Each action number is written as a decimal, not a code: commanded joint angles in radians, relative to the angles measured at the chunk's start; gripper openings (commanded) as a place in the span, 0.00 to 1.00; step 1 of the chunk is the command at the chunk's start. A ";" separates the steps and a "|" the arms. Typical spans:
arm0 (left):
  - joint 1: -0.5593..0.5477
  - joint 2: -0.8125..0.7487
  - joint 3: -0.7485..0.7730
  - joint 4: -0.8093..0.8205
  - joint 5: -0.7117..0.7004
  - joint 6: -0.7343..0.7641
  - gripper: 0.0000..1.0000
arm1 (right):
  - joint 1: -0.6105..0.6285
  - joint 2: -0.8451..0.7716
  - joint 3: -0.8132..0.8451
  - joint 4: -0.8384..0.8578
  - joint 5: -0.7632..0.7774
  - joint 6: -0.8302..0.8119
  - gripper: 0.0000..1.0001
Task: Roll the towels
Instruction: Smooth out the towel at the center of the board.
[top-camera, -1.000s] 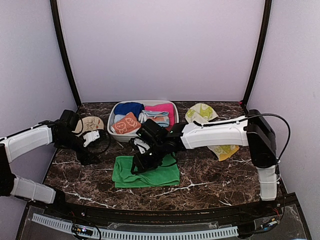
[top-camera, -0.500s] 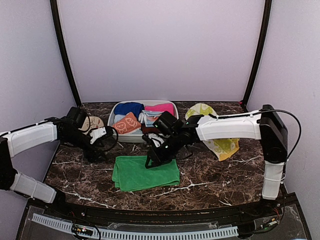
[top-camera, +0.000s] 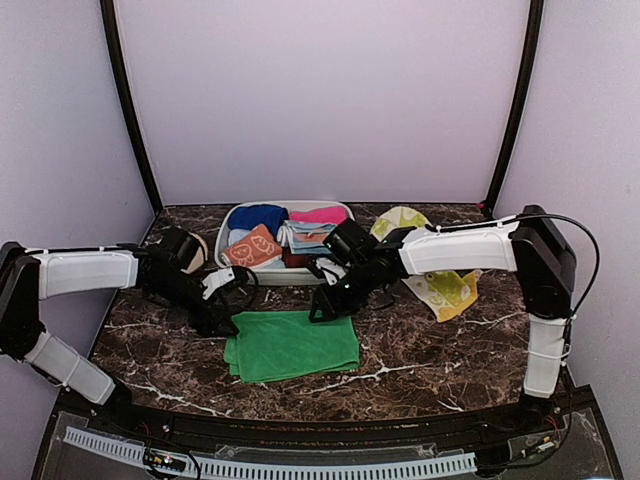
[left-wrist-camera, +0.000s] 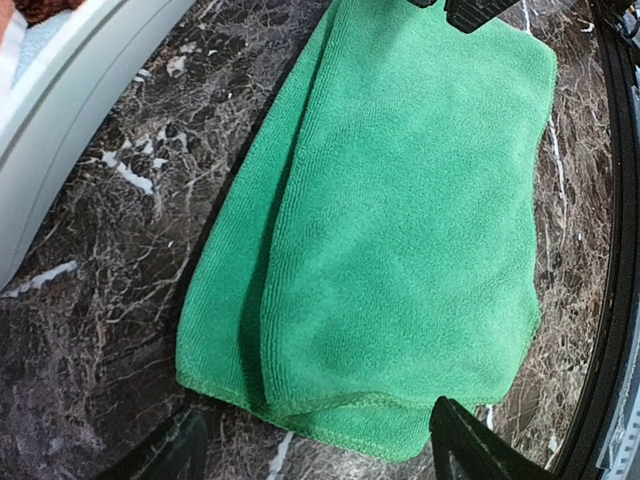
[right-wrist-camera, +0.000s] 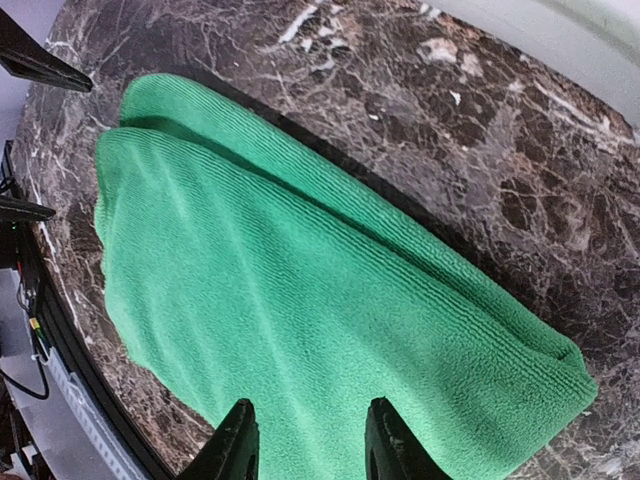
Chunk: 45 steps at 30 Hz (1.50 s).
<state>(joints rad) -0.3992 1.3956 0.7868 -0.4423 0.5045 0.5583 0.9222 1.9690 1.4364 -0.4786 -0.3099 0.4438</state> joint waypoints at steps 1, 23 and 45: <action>-0.020 0.061 -0.008 0.065 -0.022 -0.036 0.78 | 0.004 -0.046 -0.045 0.056 0.044 -0.005 0.37; -0.039 0.126 0.097 0.006 -0.045 -0.044 0.00 | 0.007 -0.012 -0.149 0.140 0.086 -0.034 0.35; -0.072 0.109 0.071 0.195 -0.418 0.056 0.67 | 0.003 -0.106 -0.273 0.264 -0.008 0.053 0.35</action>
<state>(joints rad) -0.4736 1.6070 0.8536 -0.2398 0.1116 0.5774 0.9253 1.8915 1.1095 -0.1673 -0.2668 0.5068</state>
